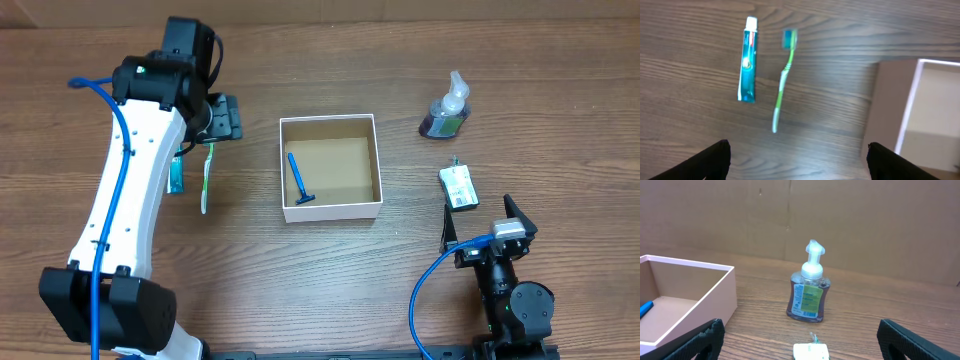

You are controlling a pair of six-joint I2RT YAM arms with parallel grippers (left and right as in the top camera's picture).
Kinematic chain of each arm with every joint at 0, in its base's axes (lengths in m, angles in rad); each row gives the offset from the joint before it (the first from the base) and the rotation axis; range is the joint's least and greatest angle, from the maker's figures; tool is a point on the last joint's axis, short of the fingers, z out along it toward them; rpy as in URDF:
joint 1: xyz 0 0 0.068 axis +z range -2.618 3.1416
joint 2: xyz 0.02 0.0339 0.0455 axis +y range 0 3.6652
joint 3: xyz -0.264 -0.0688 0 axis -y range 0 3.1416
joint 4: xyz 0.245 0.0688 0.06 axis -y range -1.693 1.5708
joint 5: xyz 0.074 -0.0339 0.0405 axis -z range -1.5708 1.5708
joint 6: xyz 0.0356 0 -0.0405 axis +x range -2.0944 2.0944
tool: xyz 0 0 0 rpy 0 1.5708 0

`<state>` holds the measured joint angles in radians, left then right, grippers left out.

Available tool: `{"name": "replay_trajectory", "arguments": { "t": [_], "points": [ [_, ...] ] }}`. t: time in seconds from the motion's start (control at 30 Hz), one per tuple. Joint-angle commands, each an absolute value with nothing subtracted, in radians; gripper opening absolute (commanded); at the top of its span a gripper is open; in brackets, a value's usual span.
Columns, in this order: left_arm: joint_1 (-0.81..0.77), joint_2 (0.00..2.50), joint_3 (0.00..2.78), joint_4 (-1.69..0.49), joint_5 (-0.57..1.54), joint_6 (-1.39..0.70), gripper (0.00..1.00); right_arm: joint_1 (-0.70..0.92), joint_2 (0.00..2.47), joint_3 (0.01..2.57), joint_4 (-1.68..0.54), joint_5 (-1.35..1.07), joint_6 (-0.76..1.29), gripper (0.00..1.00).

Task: Pack container
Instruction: 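Move the left gripper to the green toothbrush and grasp it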

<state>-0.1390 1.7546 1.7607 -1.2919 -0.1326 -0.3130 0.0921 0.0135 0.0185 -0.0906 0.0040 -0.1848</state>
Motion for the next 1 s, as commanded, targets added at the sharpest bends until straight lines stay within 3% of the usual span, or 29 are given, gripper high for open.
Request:
{"name": "replay_trajectory", "arguments": {
  "t": [0.0, 0.6, 0.97],
  "points": [
    [-0.108, 1.761, 1.687, -1.227, -0.137, -0.269, 0.86, 0.088, 0.003, 0.008, -0.084, 0.005, -0.191, 1.0],
    [-0.084, 1.762, 1.228, -0.714, -0.138, -0.304, 0.88, 0.088, 0.003, 0.008, -0.084, 0.005, -0.191, 1.0],
    [-0.065, 1.763, 1.021, -0.402, -0.136, -0.317, 0.79, 0.088, 0.003, 0.008, -0.084, 0.005, -0.191, 1.0]
  ]
}}
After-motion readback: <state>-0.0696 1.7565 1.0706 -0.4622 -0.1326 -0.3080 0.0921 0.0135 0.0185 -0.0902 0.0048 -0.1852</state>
